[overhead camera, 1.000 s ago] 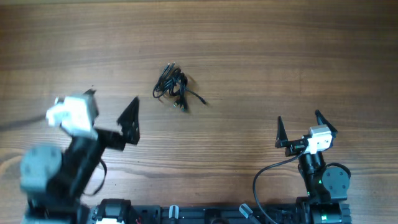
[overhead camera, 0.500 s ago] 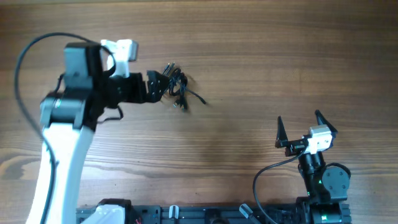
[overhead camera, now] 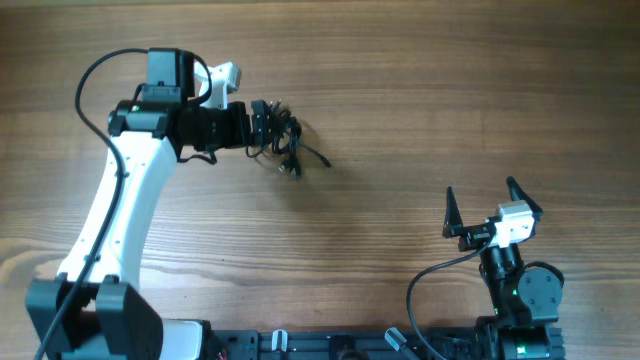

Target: Untangle cables

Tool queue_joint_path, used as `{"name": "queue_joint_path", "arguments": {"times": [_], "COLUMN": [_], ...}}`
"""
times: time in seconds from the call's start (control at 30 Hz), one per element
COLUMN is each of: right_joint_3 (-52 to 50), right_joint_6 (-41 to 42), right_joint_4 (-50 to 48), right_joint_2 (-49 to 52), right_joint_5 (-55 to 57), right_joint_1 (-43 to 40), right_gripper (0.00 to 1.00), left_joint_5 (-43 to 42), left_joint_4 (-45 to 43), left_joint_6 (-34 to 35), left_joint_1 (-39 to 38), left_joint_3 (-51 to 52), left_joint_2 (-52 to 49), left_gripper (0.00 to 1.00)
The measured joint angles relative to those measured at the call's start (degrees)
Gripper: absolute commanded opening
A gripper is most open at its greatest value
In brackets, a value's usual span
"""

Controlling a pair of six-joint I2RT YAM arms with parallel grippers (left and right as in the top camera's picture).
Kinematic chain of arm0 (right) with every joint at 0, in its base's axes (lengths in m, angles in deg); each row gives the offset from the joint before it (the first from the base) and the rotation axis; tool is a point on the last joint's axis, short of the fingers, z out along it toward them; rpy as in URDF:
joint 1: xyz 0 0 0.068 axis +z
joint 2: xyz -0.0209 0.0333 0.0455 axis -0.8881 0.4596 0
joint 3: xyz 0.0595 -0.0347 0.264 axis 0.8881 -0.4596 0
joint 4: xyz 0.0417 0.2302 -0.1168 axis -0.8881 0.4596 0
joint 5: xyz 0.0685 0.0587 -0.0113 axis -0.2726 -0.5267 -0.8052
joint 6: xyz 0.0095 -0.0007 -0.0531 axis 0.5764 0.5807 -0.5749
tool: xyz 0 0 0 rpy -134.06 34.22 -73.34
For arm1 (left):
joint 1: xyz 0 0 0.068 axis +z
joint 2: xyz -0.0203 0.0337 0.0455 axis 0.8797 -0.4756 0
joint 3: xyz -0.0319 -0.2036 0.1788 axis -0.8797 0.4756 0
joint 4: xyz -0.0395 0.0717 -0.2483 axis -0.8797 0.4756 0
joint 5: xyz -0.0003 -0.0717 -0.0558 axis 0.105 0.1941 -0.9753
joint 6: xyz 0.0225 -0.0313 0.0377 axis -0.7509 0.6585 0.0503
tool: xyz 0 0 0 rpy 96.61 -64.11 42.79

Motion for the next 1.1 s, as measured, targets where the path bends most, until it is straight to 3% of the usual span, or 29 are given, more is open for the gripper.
{"name": "queue_joint_path", "arguments": {"times": [0.33,1.1], "right_joint_3": [0.0,0.0], "right_joint_6": [0.0,0.0], "right_joint_4": [0.0,0.0], "right_joint_2": [0.0,0.0], "right_joint_5": [0.0,0.0], "right_joint_1": [0.0,0.0], "right_gripper": [1.0,1.0], "left_joint_5": [4.1,6.3], "left_joint_4": [-2.3,-2.4], "left_joint_6": [6.7,7.3], "left_joint_1": [0.0,-0.4], "left_joint_3": [0.0,0.0], "left_joint_2": [-2.7,-2.7], "left_gripper": [1.0,1.0]}}
